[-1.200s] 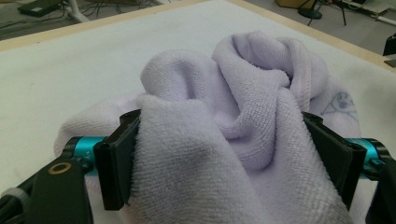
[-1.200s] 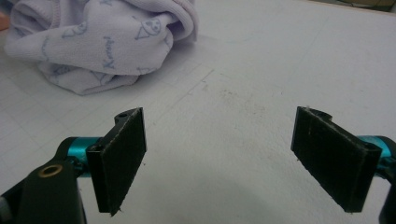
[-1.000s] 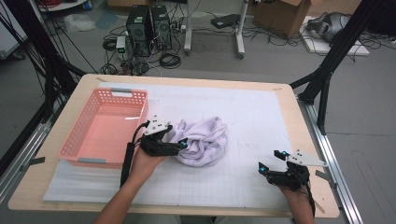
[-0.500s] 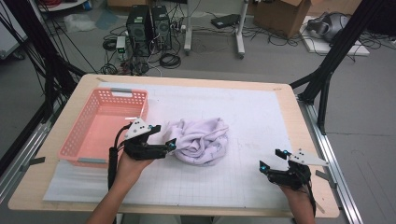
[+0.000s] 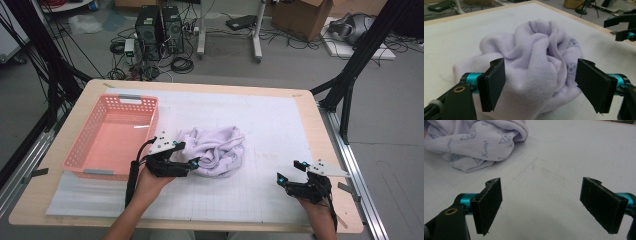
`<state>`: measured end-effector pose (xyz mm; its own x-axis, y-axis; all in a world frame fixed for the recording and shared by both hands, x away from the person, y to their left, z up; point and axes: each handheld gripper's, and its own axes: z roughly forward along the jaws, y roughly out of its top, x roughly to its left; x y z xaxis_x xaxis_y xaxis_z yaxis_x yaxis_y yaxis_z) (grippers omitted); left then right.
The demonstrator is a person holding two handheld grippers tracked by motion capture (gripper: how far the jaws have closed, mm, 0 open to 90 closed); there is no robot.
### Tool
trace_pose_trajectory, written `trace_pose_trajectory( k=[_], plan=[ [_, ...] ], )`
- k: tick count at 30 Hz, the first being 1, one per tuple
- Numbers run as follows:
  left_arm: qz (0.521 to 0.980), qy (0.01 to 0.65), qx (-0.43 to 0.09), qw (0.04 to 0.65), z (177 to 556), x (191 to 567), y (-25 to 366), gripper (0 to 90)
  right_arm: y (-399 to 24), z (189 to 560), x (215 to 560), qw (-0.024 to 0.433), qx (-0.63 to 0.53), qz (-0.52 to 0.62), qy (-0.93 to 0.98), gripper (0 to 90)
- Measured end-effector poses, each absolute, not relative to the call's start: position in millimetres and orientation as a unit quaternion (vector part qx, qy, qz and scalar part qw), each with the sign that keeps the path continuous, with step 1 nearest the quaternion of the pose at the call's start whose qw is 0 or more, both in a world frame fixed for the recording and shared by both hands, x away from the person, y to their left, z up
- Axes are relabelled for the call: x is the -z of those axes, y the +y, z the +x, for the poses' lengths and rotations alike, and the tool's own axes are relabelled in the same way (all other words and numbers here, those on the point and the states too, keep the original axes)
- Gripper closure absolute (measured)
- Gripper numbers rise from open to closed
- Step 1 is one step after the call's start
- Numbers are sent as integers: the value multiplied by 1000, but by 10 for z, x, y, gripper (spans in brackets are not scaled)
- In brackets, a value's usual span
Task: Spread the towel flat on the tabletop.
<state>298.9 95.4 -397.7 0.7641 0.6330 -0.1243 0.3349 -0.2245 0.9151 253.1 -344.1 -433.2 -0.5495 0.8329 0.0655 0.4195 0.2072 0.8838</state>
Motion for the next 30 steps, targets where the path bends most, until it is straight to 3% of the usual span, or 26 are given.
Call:
trace_pose_trajectory(
  k=[11, 17, 20, 24, 30],
  plan=[
    [807, 285, -134, 499, 3095, 4096, 620, 272, -3378, 2564, 4387, 207, -460, 429, 750, 171],
    [828, 273, -161, 463, 3160, 4211, 495, 282, -3285, 2661, 4434, 192, -454, 428, 757, 176],
    [837, 263, -191, 440, 3183, 4265, 429, 402, -3183, 2750, 4443, 183, -455, 425, 761, 184],
    [832, 269, -197, 445, 3228, 4283, 411, 705, -2947, 2907, 4467, 164, -443, 415, 778, 201],
    [792, 287, -152, 516, 3185, 4145, 517, 758, -2592, 3119, 4511, 124, -420, 405, 803, 321]
  ],
)
